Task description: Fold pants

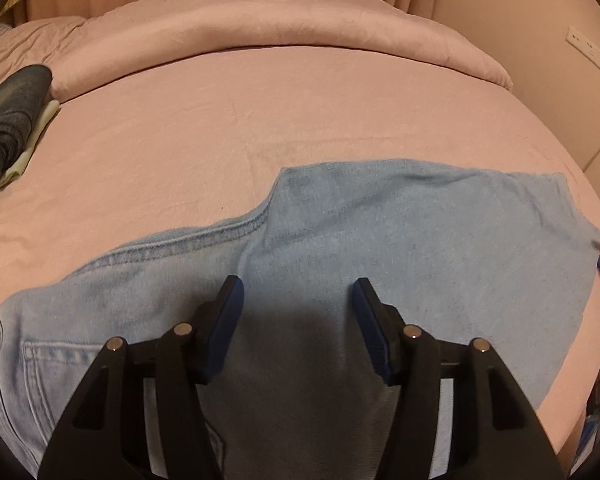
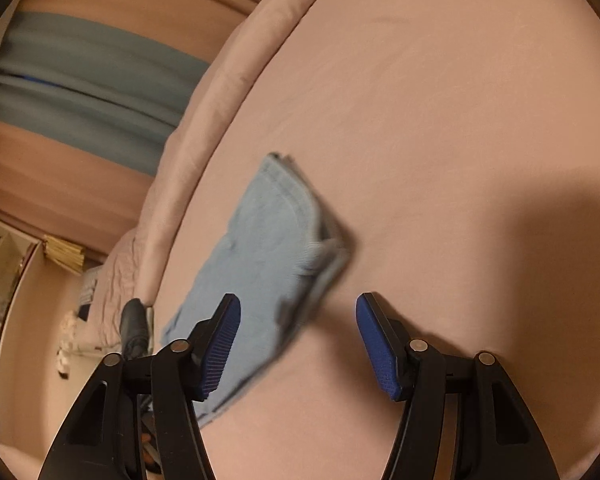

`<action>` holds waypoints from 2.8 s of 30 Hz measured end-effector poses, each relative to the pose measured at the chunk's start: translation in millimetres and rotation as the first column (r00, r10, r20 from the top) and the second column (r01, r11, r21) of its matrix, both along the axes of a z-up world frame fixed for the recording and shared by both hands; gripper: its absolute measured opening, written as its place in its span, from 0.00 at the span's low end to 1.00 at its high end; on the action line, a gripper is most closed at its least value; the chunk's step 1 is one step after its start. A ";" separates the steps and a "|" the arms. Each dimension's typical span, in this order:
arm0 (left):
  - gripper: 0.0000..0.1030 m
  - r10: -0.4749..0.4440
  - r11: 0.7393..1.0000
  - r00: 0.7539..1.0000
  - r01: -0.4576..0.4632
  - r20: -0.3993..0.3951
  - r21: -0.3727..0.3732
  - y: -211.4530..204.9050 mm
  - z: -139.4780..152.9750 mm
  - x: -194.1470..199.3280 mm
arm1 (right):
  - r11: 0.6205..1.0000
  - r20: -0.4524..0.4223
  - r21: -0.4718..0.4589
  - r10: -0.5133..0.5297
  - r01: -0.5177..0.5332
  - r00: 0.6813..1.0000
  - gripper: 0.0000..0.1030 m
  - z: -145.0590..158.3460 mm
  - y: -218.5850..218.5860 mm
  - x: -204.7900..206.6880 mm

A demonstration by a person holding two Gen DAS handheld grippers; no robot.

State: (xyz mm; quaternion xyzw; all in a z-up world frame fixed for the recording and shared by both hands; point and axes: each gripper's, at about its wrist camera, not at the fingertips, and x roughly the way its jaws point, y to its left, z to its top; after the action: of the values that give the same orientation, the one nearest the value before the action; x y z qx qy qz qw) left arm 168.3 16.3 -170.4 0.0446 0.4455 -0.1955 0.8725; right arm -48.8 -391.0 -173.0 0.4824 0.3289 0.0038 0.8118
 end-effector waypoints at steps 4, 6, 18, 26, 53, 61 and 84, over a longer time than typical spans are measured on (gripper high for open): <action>0.56 0.040 0.998 0.999 -0.041 -0.016 -0.052 4.3 -0.5 2.6 | 0.999 0.002 -0.051 -0.010 0.010 1.000 0.59 -2.2 8.9 32.8; 0.56 0.056 0.996 0.998 -0.057 -0.026 -0.066 4.8 1.1 3.6 | 0.995 -0.001 -0.095 -0.039 0.038 0.999 0.39 -1.7 7.7 36.0; 0.56 0.070 0.997 0.998 -0.070 -0.001 -0.020 4.2 -5.5 -2.1 | 0.984 -0.028 -0.045 -0.176 0.175 0.984 0.05 -18.8 -7.0 1.4; 0.57 0.023 0.999 1.000 -0.022 0.021 -0.037 -15.1 26.0 -24.7 | 0.953 -0.003 -0.195 -0.236 0.231 0.972 0.31 5.3 -8.7 -10.8; 0.70 -0.329 0.942 0.943 0.325 -0.039 -0.087 -147.8 -9.1 -85.5 | 0.982 0.061 -0.107 -0.152 0.158 0.986 0.58 36.1 -29.0 -26.9; 0.70 -0.314 0.945 0.947 0.306 -0.062 -0.116 -145.0 -8.4 -79.2 | 0.992 -0.012 -0.030 -0.121 0.121 0.993 0.58 4.4 -6.1 -23.8; 0.70 -0.271 0.819 0.922 0.071 -0.276 -0.570 -108.5 9.6 -49.5 | 0.746 0.099 -0.660 0.199 -0.086 0.975 0.16 89.0 143.4 23.0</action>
State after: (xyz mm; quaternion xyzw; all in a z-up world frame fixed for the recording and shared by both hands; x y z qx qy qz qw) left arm 118.8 -92.2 -160.8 -0.2021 0.5102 -0.3985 0.7349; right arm -25.8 -247.6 -84.1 0.1410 0.2781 -0.0096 0.9501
